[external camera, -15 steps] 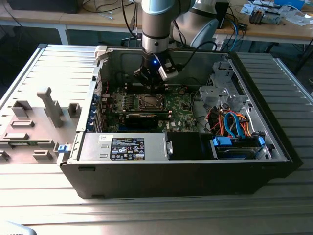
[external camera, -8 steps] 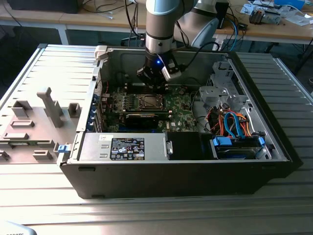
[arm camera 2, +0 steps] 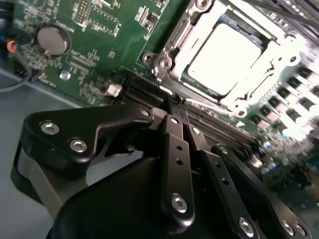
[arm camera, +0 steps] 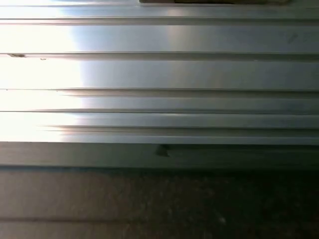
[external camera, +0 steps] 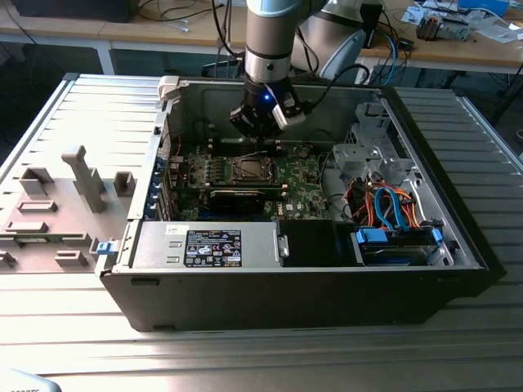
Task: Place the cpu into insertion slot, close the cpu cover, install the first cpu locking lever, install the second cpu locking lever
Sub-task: 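Install the first cpu locking lever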
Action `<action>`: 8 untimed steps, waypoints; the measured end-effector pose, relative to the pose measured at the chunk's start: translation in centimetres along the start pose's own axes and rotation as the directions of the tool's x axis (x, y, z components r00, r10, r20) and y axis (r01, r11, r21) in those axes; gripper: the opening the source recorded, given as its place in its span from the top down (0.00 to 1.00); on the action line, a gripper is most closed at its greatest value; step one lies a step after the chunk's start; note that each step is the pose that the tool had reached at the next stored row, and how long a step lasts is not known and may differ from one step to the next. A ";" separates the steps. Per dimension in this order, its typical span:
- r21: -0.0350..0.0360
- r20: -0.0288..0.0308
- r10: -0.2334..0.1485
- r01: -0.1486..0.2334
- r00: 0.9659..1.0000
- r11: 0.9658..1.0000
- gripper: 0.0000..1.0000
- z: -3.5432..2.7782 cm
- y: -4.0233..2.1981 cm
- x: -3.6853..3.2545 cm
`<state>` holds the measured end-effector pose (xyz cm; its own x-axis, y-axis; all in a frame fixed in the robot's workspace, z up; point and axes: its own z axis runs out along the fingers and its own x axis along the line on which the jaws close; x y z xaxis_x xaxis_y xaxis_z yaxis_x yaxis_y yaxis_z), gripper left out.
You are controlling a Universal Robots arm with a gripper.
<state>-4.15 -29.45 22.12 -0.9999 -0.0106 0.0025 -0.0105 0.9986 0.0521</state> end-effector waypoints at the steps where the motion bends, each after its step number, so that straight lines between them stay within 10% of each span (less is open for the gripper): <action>1: 0.000 0.000 0.000 0.000 1.000 1.000 0.89 -0.31 0.02 0.00; 8: 0.000 0.003 0.000 0.000 1.000 1.000 0.89 -0.93 0.05 0.32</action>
<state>-4.47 -29.45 23.05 -0.9999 -0.0106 -0.0003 -0.0107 0.9986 0.0521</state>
